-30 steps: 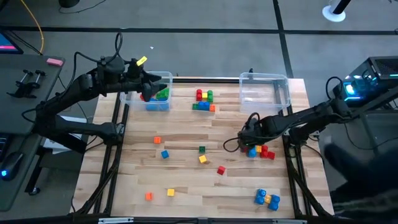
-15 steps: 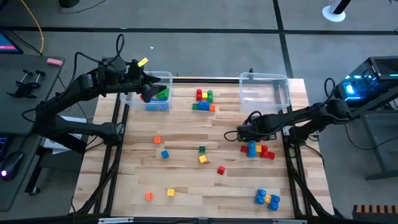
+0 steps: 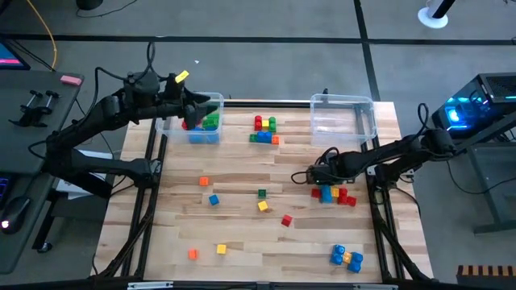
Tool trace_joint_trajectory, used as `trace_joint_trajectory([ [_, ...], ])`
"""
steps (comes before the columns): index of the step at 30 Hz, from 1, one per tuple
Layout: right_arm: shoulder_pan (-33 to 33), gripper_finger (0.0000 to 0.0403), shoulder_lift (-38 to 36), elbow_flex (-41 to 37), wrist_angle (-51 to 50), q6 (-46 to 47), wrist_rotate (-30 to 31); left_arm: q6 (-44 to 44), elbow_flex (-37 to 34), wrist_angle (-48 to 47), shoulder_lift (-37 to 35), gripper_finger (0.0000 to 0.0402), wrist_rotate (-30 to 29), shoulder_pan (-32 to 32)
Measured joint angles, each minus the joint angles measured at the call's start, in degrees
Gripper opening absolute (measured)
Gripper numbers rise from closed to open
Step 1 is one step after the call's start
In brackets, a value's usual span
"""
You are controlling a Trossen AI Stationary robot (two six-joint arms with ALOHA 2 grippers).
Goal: Sort blocks by size
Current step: Put the large game piece into the left transparent bin
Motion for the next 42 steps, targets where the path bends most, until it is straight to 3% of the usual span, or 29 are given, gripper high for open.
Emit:
trace_joint_trajectory([
  [8,-3.54,0.0134,-0.02,17.89,-4.88,-20.56,12.08,2.28,0.00,9.03,-2.23,0.0296,0.08,-0.57],
  [11,-5.57,0.0134,-0.12,26.08,0.24,-31.22,18.80,3.70,0.00,10.17,-3.56,0.0296,0.09,-1.64],
  [13,-7.48,0.0134,-0.14,29.20,9.64,-40.07,19.71,4.48,0.00,10.63,-4.33,0.0296,0.13,-2.64],
  [16,-10.90,0.0134,1.54,31.54,26.43,-50.26,15.93,4.59,0.00,11.33,-4.89,0.0296,0.12,-4.19],
  [19,-13.81,0.0134,6.38,33.74,37.76,-54.60,11.36,4.79,0.00,11.69,-4.89,0.0296,0.11,-5.75],
  [23,-16.21,0.0134,16.29,38.17,48.24,-56.43,3.85,5.02,0.00,11.72,-4.42,0.0296,-0.30,-7.10],
  [27,-17.32,0.0134,27.60,45.64,55.31,-58.71,1.14,4.67,0.00,12.21,-3.85,0.0296,-0.42,-7.21],
  [34,-19.85,0.0134,45.79,66.47,59.20,-59.59,-2.39,4.49,0.01,15.43,-3.57,0.0296,-0.39,-7.21],
  [42,-20.56,0.0134,64.00,92.30,56.39,-58.10,-5.97,2.47,0.00,15.23,-3.61,0.0296,-0.01,-7.21],
])
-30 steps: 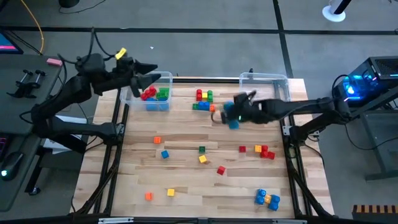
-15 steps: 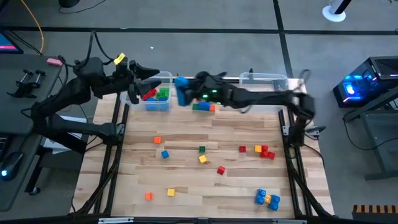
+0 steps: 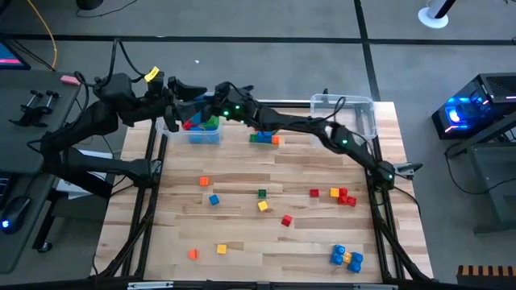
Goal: Sort blocks by size
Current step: Put the large game piece into the left transparent bin
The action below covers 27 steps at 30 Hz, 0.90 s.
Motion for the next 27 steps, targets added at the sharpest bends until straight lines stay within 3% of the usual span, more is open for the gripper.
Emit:
trace_joint_trajectory([
  [2,0.00,0.0152,2.28,2.07,0.32,0.15,0.11,0.01,0.01,-0.12,0.02,0.0296,0.30,0.00],
  [4,0.02,0.0203,2.40,-1.19,6.59,1.26,1.63,-0.02,0.00,-0.20,0.00,0.0296,0.84,-0.05],
  [6,-0.17,0.0259,2.42,-1.62,6.23,3.89,1.78,0.02,0.01,-0.33,0.00,0.0296,1.28,-0.11],
  [9,-1.31,0.0322,2.36,-0.39,2.72,6.00,-3.52,0.40,0.00,-0.43,0.00,0.0296,1.42,-0.10],
  [14,-3.01,0.0353,1.08,1.87,-2.29,4.84,-11.34,2.42,0.00,-0.50,0.00,0.0296,1.50,-0.09],
  [20,-4.01,0.0356,-6.41,1.06,-26.90,-11.59,-8.30,2.53,0.00,-0.67,0.00,0.0296,1.50,-0.09],
  [27,-4.62,0.0356,-14.40,0.19,-67.69,-34.69,-1.00,2.69,0.00,-0.81,0.00,0.0296,1.48,-0.09],
])
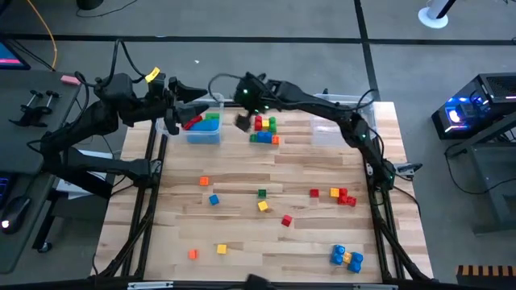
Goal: Sort blocks by size
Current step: Put the large game piece into the left transparent bin
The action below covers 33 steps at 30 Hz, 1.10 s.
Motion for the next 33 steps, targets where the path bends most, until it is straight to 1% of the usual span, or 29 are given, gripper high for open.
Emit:
trace_joint_trajectory([
  [2,-0.80,0.0356,-1.60,-2.73,-6.62,-2.48,-0.75,0.40,0.02,-0.01,0.00,0.0296,-0.05,0.00],
  [3,-1.24,0.0355,-2.66,-4.90,-7.75,-3.46,-0.89,0.80,0.00,-0.05,0.00,0.0296,-0.05,0.00],
  [8,-2.53,0.0332,-8.41,-19.61,-1.44,-7.41,-3.18,2.37,0.00,-1.69,0.00,0.0296,-0.47,0.00],
  [10,-2.50,0.0321,-8.74,-25.00,1.94,-9.18,-3.94,2.39,0.00,-3.29,0.00,0.0296,-1.85,0.00],
  [12,-2.48,0.0312,-8.42,-28.37,4.71,-10.82,-5.52,2.58,0.00,-4.39,0.40,0.0296,-3.88,0.00],
  [15,-2.03,0.0303,-8.80,-31.29,10.05,-14.06,-8.18,2.92,0.02,-5.68,1.78,0.0296,-8.00,0.00],
  [18,-1.47,0.0299,-8.73,-33.33,10.09,-17.62,-6.71,1.68,0.02,-5.97,4.13,0.0296,-10.95,0.02],
  [21,-1.36,0.0298,-8.65,-34.85,11.13,-19.93,-6.76,-0.11,0.02,-5.97,7.23,0.0296,-11.38,0.02],
  [25,-1.48,0.0298,-8.68,-37.33,13.29,-20.55,-6.55,-3.46,0.02,-6.05,12.52,0.0296,-11.50,-0.58],
  [28,-1.06,0.0298,-8.64,-39.43,15.50,-19.68,-5.80,-2.53,0.02,-6.06,16.50,0.0296,-11.73,-1.37],
  [31,-0.55,0.0298,-8.63,-41.86,18.14,-18.46,-3.79,-0.74,-0.04,-5.49,19.59,0.0296,-11.66,-1.84],
  [33,-0.33,0.0295,-8.62,-42.49,20.16,-16.45,-2.74,-0.20,-0.09,-4.16,20.26,0.0296,-9.87,-1.86],
])
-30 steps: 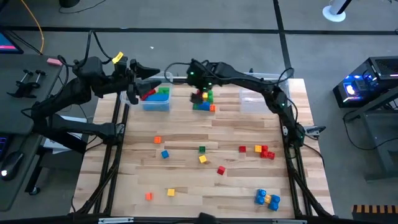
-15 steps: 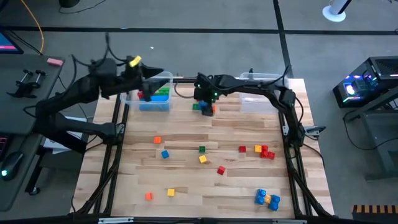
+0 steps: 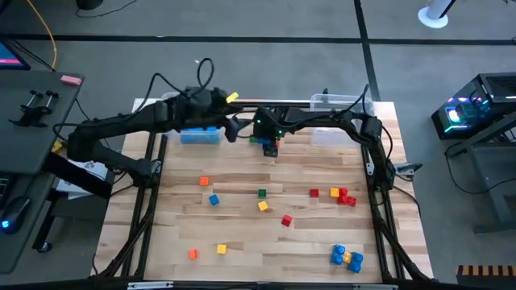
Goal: Sort blocks by size
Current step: Put the large game piece into the left transparent bin
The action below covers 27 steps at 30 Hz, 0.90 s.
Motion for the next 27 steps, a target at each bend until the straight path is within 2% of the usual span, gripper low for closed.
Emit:
trace_joint_trajectory([
  [4,0.61,0.0259,-0.02,-0.98,2.71,1.23,2.93,1.76,0.02,3.71,-1.96,0.0296,2.83,0.20],
  [12,0.99,0.0120,-0.07,-1.38,4.73,4.71,5.70,7.39,0.13,4.55,-13.05,0.0296,1.17,1.85],
  [14,0.82,0.0098,-0.13,-1.34,4.70,5.93,5.96,8.36,0.13,4.19,-15.69,0.0296,0.44,2.27],
  [22,1.29,0.0090,-0.33,-0.21,3.59,7.87,5.50,10.20,0.13,3.81,-22.55,0.0296,0.27,2.48],
  [27,2.14,0.0089,-2.83,5.63,3.38,6.91,5.06,10.63,0.13,3.05,-24.56,0.0296,0.21,2.47],
])
